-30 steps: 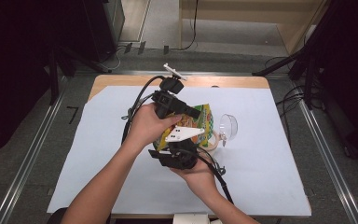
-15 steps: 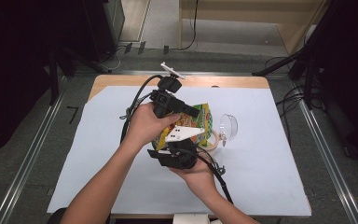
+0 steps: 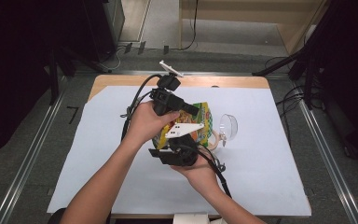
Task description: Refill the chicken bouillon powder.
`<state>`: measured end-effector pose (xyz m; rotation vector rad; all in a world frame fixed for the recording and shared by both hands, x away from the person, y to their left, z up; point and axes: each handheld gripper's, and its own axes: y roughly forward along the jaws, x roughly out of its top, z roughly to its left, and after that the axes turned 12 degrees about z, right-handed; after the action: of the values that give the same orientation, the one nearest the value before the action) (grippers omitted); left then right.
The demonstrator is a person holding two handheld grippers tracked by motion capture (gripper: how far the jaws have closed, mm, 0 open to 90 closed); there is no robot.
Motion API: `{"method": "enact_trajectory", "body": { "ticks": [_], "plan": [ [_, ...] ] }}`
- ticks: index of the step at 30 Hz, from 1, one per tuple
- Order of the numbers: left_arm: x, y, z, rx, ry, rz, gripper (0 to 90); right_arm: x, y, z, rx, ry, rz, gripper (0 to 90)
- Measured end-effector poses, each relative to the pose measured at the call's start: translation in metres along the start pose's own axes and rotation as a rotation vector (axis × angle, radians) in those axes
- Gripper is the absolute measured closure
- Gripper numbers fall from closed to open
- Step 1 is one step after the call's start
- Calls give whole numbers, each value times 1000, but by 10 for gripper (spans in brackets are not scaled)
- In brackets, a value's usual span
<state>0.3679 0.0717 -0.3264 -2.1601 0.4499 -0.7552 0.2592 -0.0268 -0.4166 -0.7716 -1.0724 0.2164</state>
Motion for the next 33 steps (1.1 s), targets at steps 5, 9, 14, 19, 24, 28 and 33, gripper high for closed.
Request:
{"method": "enact_trajectory", "body": {
  "ticks": [5, 9, 14, 19, 24, 28, 33],
  "plan": [
    [3, 2, 1, -3, -2, 14, 763, 0, 0, -3, 2, 11, 3, 681],
    [6, 3, 1, -1, -4, 16, 764, 0, -1, -3, 1, 20, -2, 681],
    [6, 3, 0, 2, -2, 16, 766, 1, -1, -4, 0, 23, -4, 681],
    [6, 3, -1, 13, 10, 14, 769, 0, 0, -4, -5, 20, -9, 680],
    [6, 0, -2, 21, 15, 18, 774, 2, 0, -4, -7, 17, -13, 681],
    [6, 0, -4, 30, 21, 18, 776, 2, 0, -2, -9, 16, -22, 681],
    [6, 1, -5, 35, 25, 25, 784, 1, 1, -2, -9, 16, -23, 682]
  ]
}}
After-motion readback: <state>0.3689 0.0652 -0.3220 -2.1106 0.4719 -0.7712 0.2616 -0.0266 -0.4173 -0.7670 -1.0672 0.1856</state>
